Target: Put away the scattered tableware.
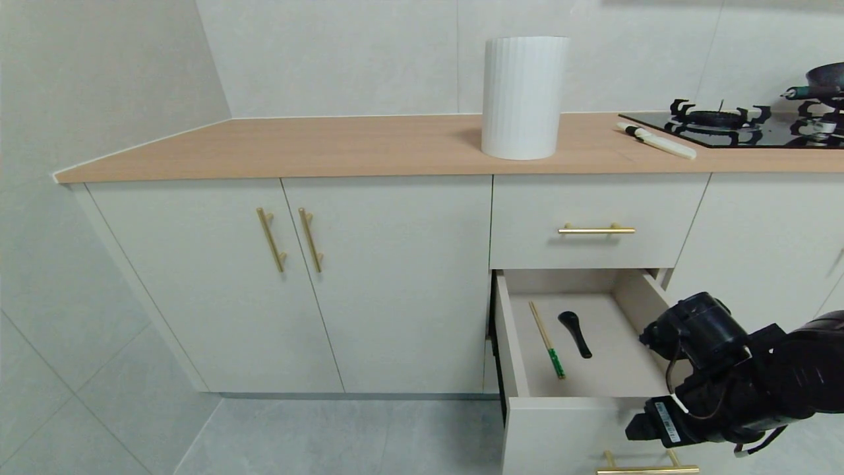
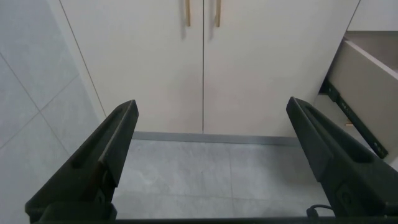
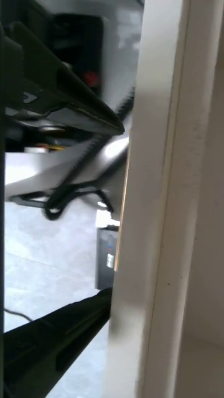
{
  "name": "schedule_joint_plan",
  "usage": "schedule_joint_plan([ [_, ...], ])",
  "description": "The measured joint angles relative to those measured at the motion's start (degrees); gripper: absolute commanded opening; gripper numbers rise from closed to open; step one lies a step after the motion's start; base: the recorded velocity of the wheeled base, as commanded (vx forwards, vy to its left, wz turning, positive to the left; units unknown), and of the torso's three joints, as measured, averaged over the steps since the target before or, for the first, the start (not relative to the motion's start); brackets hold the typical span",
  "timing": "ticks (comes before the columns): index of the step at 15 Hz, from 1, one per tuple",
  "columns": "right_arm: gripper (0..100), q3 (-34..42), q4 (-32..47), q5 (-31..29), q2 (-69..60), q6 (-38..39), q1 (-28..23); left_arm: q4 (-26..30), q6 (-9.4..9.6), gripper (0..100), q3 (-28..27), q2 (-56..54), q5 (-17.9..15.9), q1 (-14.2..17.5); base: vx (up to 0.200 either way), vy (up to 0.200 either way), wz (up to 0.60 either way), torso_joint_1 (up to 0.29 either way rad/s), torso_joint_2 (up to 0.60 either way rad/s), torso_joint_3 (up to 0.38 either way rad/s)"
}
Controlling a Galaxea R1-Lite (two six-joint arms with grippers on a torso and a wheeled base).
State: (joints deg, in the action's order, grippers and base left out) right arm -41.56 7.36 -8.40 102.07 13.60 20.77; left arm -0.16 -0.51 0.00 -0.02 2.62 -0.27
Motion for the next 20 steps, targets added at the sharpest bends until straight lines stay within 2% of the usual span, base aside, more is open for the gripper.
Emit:
schedule_joint_plan([
  [4,100,-0.8,-5.2,-2.8,2.9,1.0,0.0,0.0,0.0,100,0.0,0.0,0.0,0.0,0.0,0.0,0.0,0.0,0.0,0.0],
  [9,100,-5.0,-6.4,-3.0,6.4,1.2,-1.3,0.0,0.0,100,0.0,0.0,0.0,0.0,0.0,0.0,0.0,0.0,0.0,0.0],
  [15,100,-6.9,-21.5,-3.0,11.3,0.3,-3.2,0.0,0.0,100,0.0,0.0,0.0,0.0,0.0,0.0,0.0,0.0,0.0,0.0],
  [20,100,-12.1,-24.4,-3.1,16.2,0.0,-4.9,0.0,0.0,100,0.0,0.0,0.0,0.0,0.0,0.0,0.0,0.0,0.0,0.0],
])
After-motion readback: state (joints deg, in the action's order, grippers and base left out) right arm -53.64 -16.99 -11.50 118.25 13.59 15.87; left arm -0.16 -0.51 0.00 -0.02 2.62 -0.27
